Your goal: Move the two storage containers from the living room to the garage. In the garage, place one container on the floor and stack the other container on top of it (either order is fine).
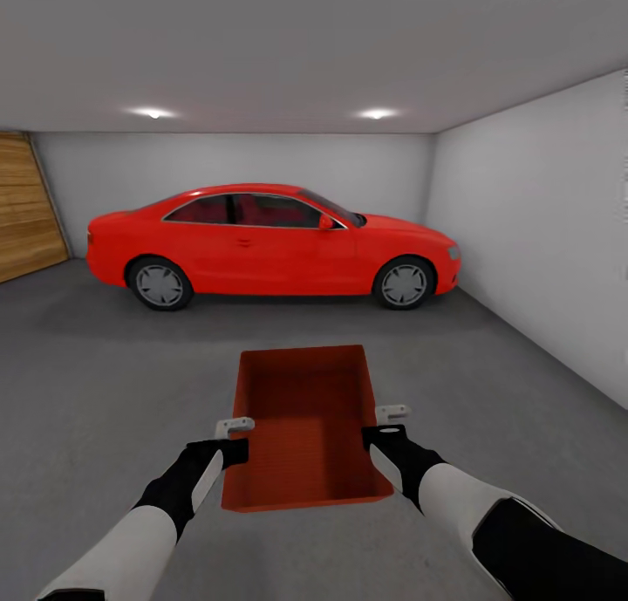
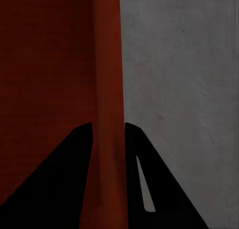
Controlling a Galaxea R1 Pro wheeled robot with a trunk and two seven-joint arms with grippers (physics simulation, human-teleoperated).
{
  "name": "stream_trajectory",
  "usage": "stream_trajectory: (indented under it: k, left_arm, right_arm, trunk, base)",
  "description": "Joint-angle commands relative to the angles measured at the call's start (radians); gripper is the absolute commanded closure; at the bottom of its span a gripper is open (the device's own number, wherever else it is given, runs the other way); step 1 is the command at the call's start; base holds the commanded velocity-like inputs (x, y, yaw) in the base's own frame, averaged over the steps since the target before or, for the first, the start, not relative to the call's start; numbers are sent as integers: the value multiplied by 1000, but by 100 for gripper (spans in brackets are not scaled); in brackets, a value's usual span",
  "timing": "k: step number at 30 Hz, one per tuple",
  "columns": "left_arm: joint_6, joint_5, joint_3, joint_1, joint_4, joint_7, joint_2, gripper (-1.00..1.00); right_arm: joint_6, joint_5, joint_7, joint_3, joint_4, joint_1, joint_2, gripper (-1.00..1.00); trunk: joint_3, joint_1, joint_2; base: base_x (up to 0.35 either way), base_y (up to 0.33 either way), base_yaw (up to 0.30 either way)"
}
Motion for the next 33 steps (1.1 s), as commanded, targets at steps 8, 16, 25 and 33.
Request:
stream_trajectory:
  k: [8,16,25,33]
  left_arm:
    - [5,12,-3,1,0,11,-1,100]
    - [6,12,-3,0,0,11,-1,100]
    - [5,12,-3,0,0,11,-1,100]
    - [5,12,-3,0,0,11,-1,100]
  right_arm:
    - [6,-4,-7,21,-6,0,1,100]
    - [6,-4,-7,21,-6,0,1,100]
    - [6,-3,-7,21,-6,0,1,100]
    - [6,-4,-7,21,-6,0,1,100]
  trunk:
    - [0,1,-1]
    - [0,1,-1]
    - [0,1,-1]
    - [0,1,-1]
  base:
    - [322,0,-274]
    - [322,0,-286]
    - [322,0,-286]
    - [322,0,-286]
